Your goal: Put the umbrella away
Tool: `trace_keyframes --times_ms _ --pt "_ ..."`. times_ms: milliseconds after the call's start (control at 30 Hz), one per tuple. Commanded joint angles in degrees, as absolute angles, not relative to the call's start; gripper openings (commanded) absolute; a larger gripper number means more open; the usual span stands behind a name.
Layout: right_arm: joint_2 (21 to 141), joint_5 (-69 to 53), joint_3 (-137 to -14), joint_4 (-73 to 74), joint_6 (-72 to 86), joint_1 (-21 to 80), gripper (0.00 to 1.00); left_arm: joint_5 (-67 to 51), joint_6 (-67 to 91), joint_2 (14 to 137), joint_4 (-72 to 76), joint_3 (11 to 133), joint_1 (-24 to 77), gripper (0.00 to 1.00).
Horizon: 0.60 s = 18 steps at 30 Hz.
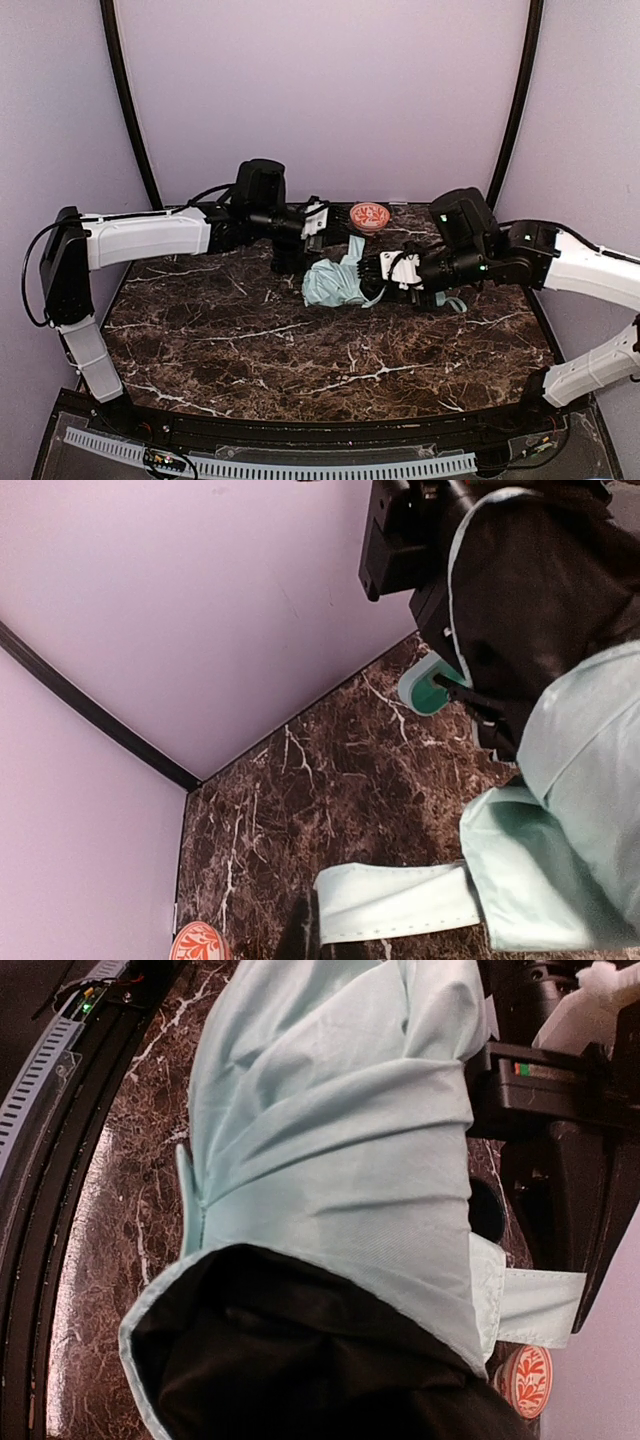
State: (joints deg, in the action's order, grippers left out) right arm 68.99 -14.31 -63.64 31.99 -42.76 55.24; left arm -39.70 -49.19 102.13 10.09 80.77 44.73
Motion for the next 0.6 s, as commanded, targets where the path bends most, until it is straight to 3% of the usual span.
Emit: trace_keyframes --times_ms 0,200,367,567 --pt "69.7 -22.2 -54.1 31.3 -39.5 59.0 0.0 -31.2 -52.8 97.1 14.8 81.2 41.6 0.0" --pt "75.1 -26.8 -50.7 21.0 -27.8 53.4 0.0 -30.4 -53.0 88.8 19.1 70.2 48.9 0.0" --pt "80.5 -25.2 -50.7 17.6 -20.2 48.3 0.0 -31.2 -43.9 84.5 31.3 58.1 51.3 0.0" --pt "88.4 -20.6 -52.8 17.9 -15.2 45.6 0.0 -29.4 -45.0 84.7 29.1 53.5 55.2 0.0"
